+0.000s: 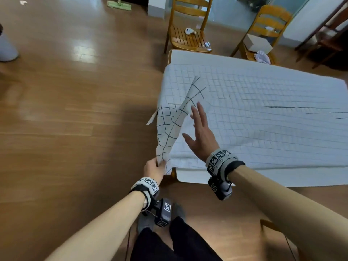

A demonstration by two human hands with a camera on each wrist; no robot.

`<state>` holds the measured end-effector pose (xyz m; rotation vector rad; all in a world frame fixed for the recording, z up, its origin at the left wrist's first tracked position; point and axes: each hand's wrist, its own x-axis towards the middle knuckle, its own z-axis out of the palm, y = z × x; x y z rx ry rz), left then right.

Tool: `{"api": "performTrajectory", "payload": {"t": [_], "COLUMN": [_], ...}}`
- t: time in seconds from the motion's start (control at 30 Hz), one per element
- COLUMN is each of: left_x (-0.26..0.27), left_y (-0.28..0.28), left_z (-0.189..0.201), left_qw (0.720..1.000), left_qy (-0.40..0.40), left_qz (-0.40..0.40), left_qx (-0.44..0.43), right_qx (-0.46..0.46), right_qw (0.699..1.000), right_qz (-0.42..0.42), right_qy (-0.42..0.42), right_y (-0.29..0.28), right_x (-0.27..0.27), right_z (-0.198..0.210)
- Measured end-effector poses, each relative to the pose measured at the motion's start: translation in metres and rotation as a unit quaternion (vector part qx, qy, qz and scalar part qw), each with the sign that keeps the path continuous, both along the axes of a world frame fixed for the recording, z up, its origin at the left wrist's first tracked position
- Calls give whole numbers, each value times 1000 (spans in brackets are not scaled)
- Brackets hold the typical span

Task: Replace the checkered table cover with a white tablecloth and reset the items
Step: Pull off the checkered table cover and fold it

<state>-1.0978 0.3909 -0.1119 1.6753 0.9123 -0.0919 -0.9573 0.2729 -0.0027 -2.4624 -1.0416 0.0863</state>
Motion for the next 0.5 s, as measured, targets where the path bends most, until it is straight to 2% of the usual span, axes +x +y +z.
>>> {"api": "performTrajectory", "payload": {"t": [0.13, 0.23, 0.37, 0.43, 0.5], "left_x": [-7, -4, 9, 18, 28], "left_y": [16, 27, 39, 43, 47], "left_z": [5, 19, 50, 74, 97], "left_qw": [999, 998, 993, 991, 988], "left_qy": [-50, -60, -105, -120, -139], "left_qz": [14, 26, 59, 58, 52], "left_qx": [-12, 3, -7, 3, 40], "right_qx": [-55, -102, -136, -110, -87], "right_qw": [994, 984, 984, 990, 994], "right_qz": [-54, 1, 72, 75, 55], "right_qy": [80, 148, 85, 43, 44], "right_y": [-38, -59, -63, -62, -59], "right_x": [1, -6, -13, -9, -2], "right_z": [-39, -56, -54, -51, -44]}}
